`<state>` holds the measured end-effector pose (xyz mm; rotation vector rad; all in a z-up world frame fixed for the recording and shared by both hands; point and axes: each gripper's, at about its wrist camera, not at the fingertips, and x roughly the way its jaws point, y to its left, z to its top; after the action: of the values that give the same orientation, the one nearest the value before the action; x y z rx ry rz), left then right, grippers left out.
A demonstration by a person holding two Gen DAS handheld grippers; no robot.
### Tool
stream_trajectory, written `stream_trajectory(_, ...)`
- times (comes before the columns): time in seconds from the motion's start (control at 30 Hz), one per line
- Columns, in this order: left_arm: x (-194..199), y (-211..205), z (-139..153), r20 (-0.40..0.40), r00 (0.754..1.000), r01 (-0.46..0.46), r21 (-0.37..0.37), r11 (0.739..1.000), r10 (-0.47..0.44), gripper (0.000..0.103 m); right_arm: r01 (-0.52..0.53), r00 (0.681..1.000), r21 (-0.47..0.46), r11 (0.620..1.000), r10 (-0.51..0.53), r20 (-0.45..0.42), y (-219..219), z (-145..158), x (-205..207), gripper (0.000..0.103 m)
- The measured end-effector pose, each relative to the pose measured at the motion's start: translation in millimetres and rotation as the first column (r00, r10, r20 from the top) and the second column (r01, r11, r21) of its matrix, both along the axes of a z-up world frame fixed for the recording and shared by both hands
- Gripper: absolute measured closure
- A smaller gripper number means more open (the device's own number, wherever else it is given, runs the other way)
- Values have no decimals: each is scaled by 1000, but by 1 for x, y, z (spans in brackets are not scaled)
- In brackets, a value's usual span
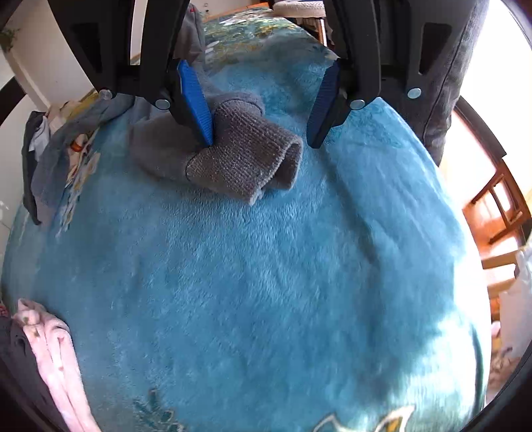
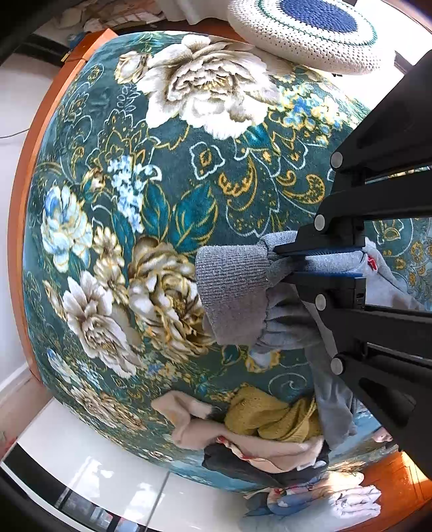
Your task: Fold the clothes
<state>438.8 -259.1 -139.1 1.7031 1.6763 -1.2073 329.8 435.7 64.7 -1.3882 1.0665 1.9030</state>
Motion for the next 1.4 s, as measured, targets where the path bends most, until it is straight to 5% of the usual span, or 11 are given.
stream_trajectory(0.23,11,6,-6,-49,992,-116,47,992,118,42,-24,1000,-9,1000,24,-12,-11,9,-5,95)
stream_trajectory(0.27,9,5,-4,-55,991,-119,34,992,121,45,-23,1000,-12,1000,23,-12,-12,9,-4,95)
stream_trajectory(0.4,-8,-2,9,-77,994,-83,-33,996,80,96,-29,999,-28,999,29,-17,-17,10,-2,95)
stream_trajectory(0.57,-52,-24,43,-176,984,14,-140,990,-39,97,-18,999,-56,998,15,-50,-17,18,-1,95)
stream_trajectory(0.63,-77,-31,66,-234,969,40,-174,984,-81,97,-30,996,-63,998,25,-82,-16,28,-3,95)
stream_trajectory(0.83,-139,-65,149,-446,855,114,-333,936,-263,97,-83,978,-50,995,72,-194,-13,60,6,95)
stream_trajectory(0.9,-133,-73,146,-396,856,166,-397,903,-332,97,-90,980,-33,995,83,-183,-11,57,20,95)
stream_trajectory(0.97,-119,-81,121,-305,884,214,-412,886,-355,97,-69,990,-40,997,63,-128,-8,36,37,95)
stream_trajectory(1.1,-80,-89,50,-52,947,275,-376,885,-317,97,13,999,-91,996,-9,39,-5,-28,72,95)
stream_trajectory(1.2,-71,-95,37,-13,959,260,-366,894,-284,97,52,995,-108,993,-42,94,-5,-52,90,95)
stream_trajectory(1.4,-84,-97,34,25,932,343,-381,859,-361,97,80,989,-101,992,-66,133,1,-59,108,95)
